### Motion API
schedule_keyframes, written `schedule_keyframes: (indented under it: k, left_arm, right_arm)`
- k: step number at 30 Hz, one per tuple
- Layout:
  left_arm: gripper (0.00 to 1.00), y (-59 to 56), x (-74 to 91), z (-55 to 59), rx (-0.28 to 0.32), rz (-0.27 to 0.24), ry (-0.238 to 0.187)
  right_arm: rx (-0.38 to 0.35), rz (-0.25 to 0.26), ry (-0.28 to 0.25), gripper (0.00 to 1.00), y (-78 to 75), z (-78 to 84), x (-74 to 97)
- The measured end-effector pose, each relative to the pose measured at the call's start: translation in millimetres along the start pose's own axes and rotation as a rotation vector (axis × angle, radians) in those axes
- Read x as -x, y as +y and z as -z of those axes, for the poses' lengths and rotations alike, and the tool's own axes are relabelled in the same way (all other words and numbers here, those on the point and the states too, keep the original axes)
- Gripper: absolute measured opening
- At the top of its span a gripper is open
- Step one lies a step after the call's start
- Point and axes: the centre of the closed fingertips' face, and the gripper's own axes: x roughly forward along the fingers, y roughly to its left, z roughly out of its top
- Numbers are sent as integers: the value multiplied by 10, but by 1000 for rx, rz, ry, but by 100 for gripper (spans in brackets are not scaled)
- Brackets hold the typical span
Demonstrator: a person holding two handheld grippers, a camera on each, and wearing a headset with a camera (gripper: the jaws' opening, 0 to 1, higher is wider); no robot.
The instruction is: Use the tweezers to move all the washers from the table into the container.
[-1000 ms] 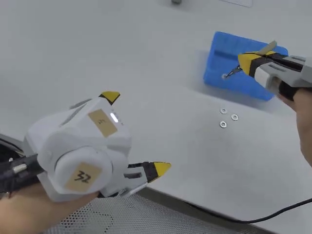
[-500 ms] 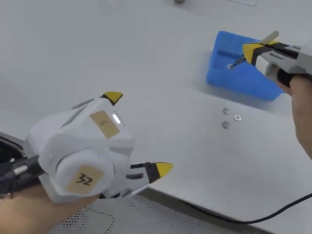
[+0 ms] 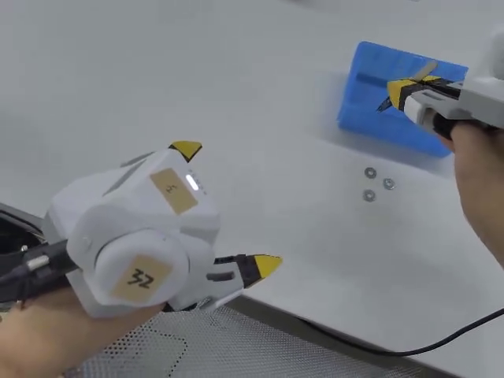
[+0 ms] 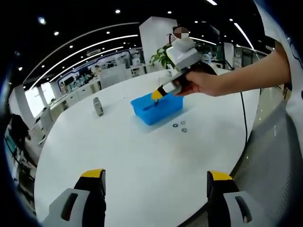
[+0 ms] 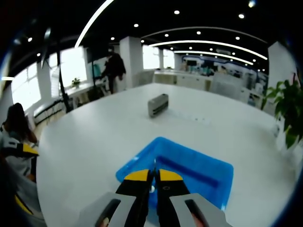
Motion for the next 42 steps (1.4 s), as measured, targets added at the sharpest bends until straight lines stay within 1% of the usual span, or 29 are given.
schedule_keyframes:
  k: [4,5,6,7,8,11,12,13,14,18,19,22,24,26,28,32,35,38,42]
  left_arm:
    - [90,-5,-3,2,-2,1,2]
    - [90,-8,-4,5,-1,3,3]
    - [90,-10,-5,10,-1,4,6]
    - [90,-11,-5,12,-1,4,8]
    - [90,-10,-5,6,-2,3,5]
    - [90,-15,-4,3,1,6,4]
    - [90,-18,-4,-3,2,8,1]
    - [90,-17,-3,-5,1,6,0]
    - [90,-15,-3,-5,-1,6,0]
    - [89,-20,-3,-3,-3,8,1]
    - [89,-21,-3,-4,-3,9,0]
    - [89,-24,-2,-4,-4,10,0]
    - [89,-25,-2,-2,-5,10,2]
    - [89,-20,-2,-1,-5,8,3]
    - [89,-13,-1,-2,-4,5,2]
    - [89,-8,1,-2,-2,3,1]
    - [89,-13,1,-4,-2,7,-1]
    - [89,-17,0,3,-6,9,3]
    - [89,-21,1,4,-8,11,3]
  right_arm:
    - [10,5,7,1,-1,26,-30]
    - [17,1,10,1,21,19,-40]
    - [27,1,-6,1,31,-5,-36]
    - [28,3,7,1,25,16,-28]
    - [38,4,6,1,24,15,-27]
    - [62,-3,2,1,74,14,-18]
    - [62,-3,0,1,77,16,-14]
    - [65,2,-4,1,48,16,-16]
    - [65,3,-4,1,42,19,-15]
    - [15,-8,0,2,20,29,-12]
    - [10,-14,4,2,44,22,-15]
    - [4,-12,8,2,40,15,-4]
    - [1,-16,-2,3,36,-23,29]
    - [0,-25,-10,2,69,-93,75]
    - [7,-22,-17,2,54,-128,139]
    - [12,-34,-47,2,106,-235,263]
    - [18,-44,-55,2,144,-262,325]
    - [14,-50,-67,2,153,-290,435]
    - [3,-55,-72,2,231,-277,590]
